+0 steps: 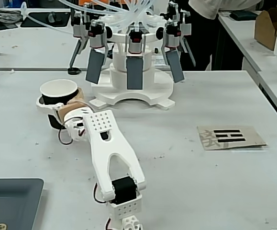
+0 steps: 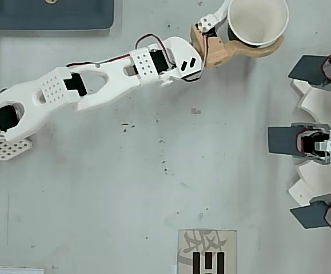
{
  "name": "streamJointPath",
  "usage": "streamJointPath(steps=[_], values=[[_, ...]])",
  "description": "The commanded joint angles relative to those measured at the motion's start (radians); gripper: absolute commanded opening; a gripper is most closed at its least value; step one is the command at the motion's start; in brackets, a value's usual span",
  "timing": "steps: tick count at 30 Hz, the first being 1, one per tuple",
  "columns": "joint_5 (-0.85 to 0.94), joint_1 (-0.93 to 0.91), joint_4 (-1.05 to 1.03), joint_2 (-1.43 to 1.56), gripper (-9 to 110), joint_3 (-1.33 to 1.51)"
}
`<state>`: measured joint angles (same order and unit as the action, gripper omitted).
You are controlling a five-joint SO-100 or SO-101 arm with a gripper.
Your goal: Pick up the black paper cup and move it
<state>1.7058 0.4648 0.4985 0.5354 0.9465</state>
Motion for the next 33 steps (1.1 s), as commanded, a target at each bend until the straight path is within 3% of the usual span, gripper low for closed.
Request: streamJointPath(steps=[1, 18, 33], values=[[-0.008, -0.008, 0.003, 0.08, 21, -0.052], [-0.003, -0.018, 0.006, 0.138, 8, -0.015], [0.028, -0.06, 0.109, 0.446, 8, 0.402]])
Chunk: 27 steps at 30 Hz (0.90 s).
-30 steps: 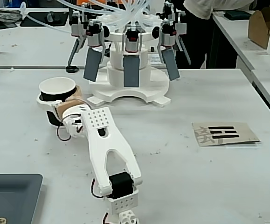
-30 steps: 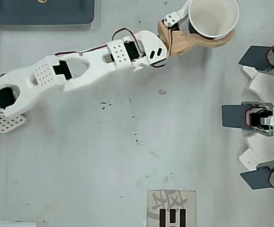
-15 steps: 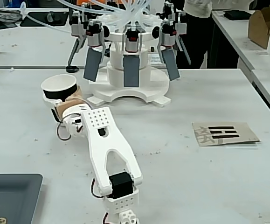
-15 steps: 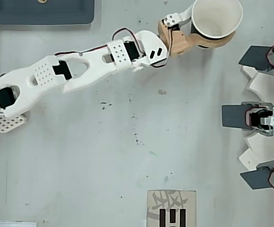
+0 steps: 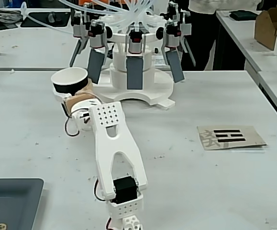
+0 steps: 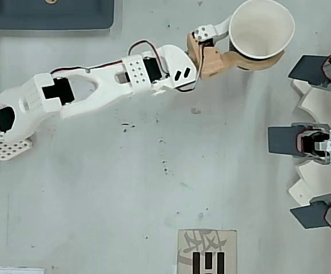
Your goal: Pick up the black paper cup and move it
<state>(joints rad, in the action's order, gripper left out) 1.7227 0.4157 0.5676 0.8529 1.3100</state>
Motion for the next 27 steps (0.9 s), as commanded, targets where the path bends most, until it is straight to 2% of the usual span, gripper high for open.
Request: streamJointPath(steps=[1, 27], values=[[0.017, -0.011, 0.049, 0.15, 8, 0.072], [0.074, -0.026, 0.307, 0.607, 10, 0.782]])
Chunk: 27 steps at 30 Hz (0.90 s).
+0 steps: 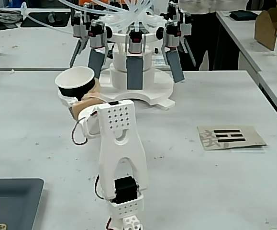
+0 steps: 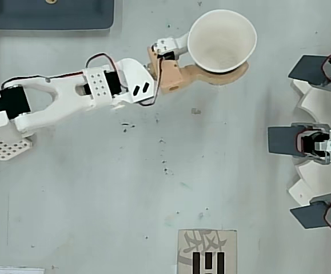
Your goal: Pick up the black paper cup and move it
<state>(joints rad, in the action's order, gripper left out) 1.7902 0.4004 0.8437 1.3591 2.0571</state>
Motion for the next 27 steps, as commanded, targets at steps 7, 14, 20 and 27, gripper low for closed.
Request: streamJointPath(steps=[7, 14, 20, 27], values=[[0.006, -0.023, 0.058, 0.233, 9, 0.207], [0.006, -0.046, 0.092, 0.353, 9, 0.374], [0.006, -0.074, 0.097, 0.428, 9, 0.451], [0.009, -0.103, 0.1, 0.515, 9, 0.54]])
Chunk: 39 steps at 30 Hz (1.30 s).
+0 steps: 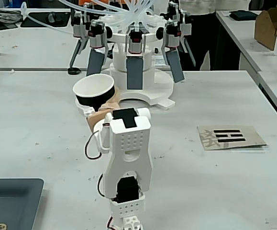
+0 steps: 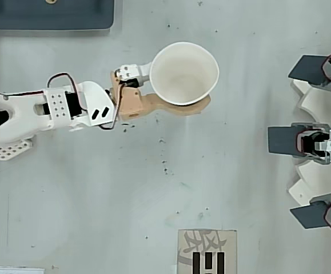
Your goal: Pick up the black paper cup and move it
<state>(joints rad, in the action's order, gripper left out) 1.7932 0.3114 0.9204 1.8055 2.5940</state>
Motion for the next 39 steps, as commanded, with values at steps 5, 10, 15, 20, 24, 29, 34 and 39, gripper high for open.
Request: streamJointPath(steps=[5, 10, 15, 20, 24, 29, 34, 39], values=[[0.008, -0.034, 0.023, 0.117, 9, 0.049], [0.009, -0.064, 0.021, 0.149, 9, 0.08], [0.009, -0.104, 0.021, 0.16, 9, 0.092], [0.009, -0.144, 0.02, 0.158, 9, 0.092], [0.009, -0.184, 0.015, 0.152, 9, 0.091], [0.005, -0.235, 0.008, 0.127, 9, 0.072], [0.0, -0.261, 0.005, 0.087, 10, 0.034], [0.002, -0.264, -0.014, 0.029, 10, -0.044]])
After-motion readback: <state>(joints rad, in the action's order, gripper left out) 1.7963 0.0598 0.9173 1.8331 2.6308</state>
